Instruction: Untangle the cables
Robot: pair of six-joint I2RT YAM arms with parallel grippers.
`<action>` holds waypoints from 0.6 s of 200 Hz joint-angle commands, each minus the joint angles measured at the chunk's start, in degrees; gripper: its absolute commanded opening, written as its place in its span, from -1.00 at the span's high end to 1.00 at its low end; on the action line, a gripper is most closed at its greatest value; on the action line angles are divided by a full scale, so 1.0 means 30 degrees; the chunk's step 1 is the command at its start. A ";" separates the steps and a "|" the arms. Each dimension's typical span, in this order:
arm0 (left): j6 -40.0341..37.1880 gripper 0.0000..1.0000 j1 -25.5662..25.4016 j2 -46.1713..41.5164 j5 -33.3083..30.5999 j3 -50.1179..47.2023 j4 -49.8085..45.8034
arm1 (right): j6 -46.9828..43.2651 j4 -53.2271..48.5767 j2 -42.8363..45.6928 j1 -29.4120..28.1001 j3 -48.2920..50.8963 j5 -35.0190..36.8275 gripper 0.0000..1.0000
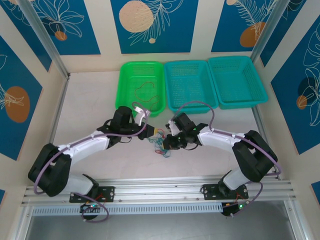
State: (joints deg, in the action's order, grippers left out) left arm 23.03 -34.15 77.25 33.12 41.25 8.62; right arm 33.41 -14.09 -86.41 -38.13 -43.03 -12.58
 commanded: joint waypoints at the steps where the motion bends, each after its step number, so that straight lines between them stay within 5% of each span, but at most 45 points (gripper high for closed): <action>1: -0.0094 1.00 0.0009 -0.1602 -0.1552 -0.0259 -0.0072 | 0.1548 -0.1027 0.0555 0.0869 0.1274 0.1446 0.75; 34: 0.0084 1.00 0.0287 -0.3101 -0.3252 -0.0519 -0.0499 | 0.2099 -0.1339 0.1597 0.2054 0.2351 0.1935 0.63; 120: 0.3381 1.00 0.3679 -0.7094 -0.8292 -0.1900 -0.4160 | 0.4471 -0.2291 0.3617 0.4434 0.3945 0.4133 0.87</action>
State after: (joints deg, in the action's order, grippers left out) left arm 28.82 -28.53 59.99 16.14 36.97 -0.58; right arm 42.26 -13.15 -77.28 -28.38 -34.83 -7.53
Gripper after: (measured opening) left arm 0.044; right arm 0.111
